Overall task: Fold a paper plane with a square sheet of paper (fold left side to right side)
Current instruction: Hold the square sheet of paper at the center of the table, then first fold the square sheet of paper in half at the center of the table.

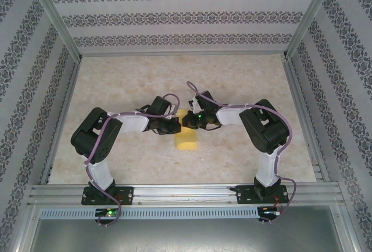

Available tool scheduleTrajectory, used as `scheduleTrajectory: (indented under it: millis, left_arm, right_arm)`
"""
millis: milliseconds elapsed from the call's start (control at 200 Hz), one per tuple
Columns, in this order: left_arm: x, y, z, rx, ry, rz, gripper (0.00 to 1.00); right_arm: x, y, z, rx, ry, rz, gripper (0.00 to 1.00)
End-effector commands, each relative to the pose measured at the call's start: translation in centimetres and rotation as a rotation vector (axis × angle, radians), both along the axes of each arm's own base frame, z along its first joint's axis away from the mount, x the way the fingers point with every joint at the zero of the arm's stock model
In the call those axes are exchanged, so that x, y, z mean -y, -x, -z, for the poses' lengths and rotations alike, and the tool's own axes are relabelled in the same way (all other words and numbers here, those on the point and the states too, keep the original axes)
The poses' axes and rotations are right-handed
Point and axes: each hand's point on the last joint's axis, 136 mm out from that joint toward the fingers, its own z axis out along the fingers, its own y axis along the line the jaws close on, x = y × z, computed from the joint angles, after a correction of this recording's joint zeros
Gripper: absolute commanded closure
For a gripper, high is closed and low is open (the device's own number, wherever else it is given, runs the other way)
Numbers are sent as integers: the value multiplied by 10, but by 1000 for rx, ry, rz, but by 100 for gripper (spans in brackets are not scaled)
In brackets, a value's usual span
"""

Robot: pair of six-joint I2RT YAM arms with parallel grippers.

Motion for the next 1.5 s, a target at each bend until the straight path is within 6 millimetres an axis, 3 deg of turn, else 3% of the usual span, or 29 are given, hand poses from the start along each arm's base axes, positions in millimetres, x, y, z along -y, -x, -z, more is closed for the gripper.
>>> scheduleTrajectory:
  millis: [0, 275, 710, 869, 1159, 1494]
  left_arm:
    - [-16, 26, 27, -77, -82, 4, 100]
    - [-15, 36, 21, -83, -54, 11, 100]
    - [-24, 81, 18, -134, -32, 4, 100]
    - [-21, 72, 4, -99, -20, -4, 100]
    - [-1, 35, -38, 1, 70, -19, 99]
    - [14, 32, -17, -42, 99, 18, 100]
  right_arm:
    - [16, 11, 35, -66, 106, 38, 100]
    - [31, 18, 53, -107, 164, 59, 100]
    - [39, 24, 57, -121, 175, 58, 100]
    - [37, 25, 56, -117, 166, 42, 100]
    - [34, 26, 54, -112, 159, 34, 100]
    - [32, 26, 56, -113, 162, 28, 100]
